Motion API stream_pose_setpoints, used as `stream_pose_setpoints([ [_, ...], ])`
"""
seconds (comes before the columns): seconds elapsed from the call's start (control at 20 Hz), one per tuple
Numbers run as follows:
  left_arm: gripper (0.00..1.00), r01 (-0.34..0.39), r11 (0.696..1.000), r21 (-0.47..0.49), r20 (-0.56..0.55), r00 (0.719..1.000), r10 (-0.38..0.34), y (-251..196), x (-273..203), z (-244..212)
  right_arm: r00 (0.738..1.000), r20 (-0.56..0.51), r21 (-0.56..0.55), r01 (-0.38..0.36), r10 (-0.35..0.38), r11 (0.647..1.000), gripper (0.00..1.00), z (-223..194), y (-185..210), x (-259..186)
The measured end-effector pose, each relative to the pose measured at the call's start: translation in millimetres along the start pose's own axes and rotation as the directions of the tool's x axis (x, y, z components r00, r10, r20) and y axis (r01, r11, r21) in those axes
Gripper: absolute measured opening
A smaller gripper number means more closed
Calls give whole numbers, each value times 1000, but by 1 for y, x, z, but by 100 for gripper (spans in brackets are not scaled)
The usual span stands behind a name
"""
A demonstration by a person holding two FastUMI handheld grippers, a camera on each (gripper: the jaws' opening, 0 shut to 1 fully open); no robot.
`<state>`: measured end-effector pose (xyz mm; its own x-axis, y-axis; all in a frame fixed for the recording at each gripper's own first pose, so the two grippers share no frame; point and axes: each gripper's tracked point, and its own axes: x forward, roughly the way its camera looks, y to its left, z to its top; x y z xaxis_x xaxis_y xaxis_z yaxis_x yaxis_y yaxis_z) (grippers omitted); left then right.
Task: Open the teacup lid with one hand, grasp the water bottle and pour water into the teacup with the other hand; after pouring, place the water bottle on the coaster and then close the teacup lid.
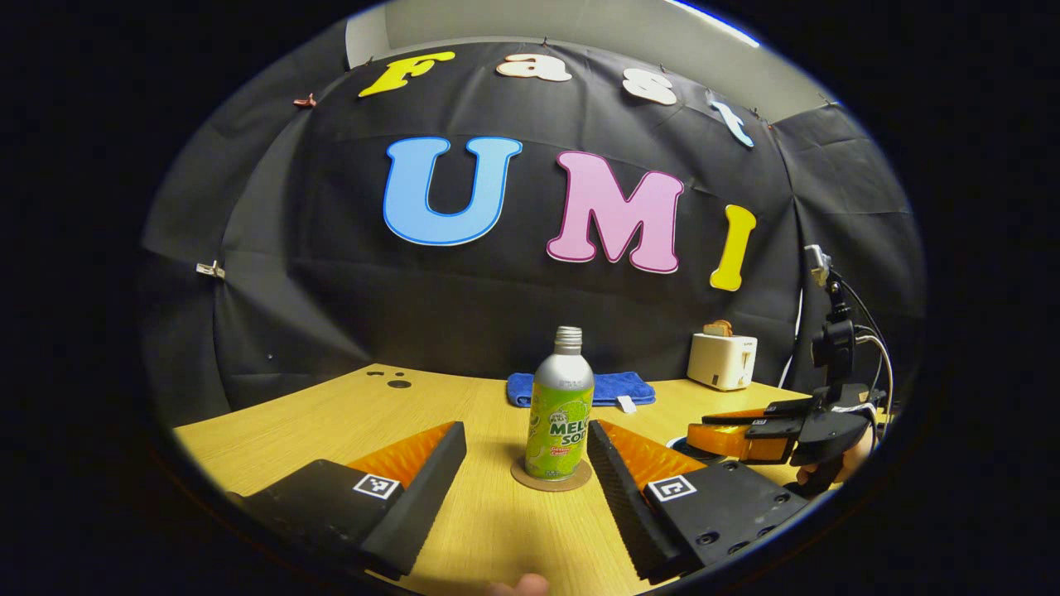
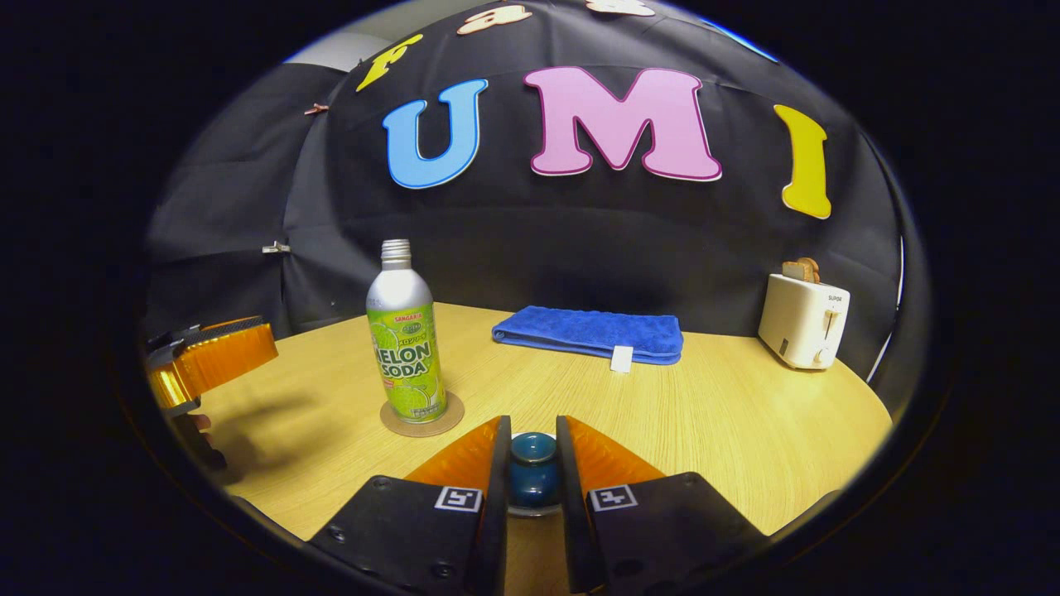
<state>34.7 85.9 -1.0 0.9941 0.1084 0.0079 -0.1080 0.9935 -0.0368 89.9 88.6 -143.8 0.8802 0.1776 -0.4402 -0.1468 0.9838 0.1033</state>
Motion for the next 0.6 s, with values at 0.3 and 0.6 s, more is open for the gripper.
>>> stream_pose_setpoints([
  [0.3, 93, -1, 1000, 0, -2, 1000, 1, 2, 1, 0, 1000, 5, 6, 20, -20, 1000, 41, 1, -3, 0],
  [0.6, 94, 11, 1000, -9, -9, 1000, -11, -3, 1, -3, 994, 104, 48, 37, -42, 998, 73, 33, -15, -26],
])
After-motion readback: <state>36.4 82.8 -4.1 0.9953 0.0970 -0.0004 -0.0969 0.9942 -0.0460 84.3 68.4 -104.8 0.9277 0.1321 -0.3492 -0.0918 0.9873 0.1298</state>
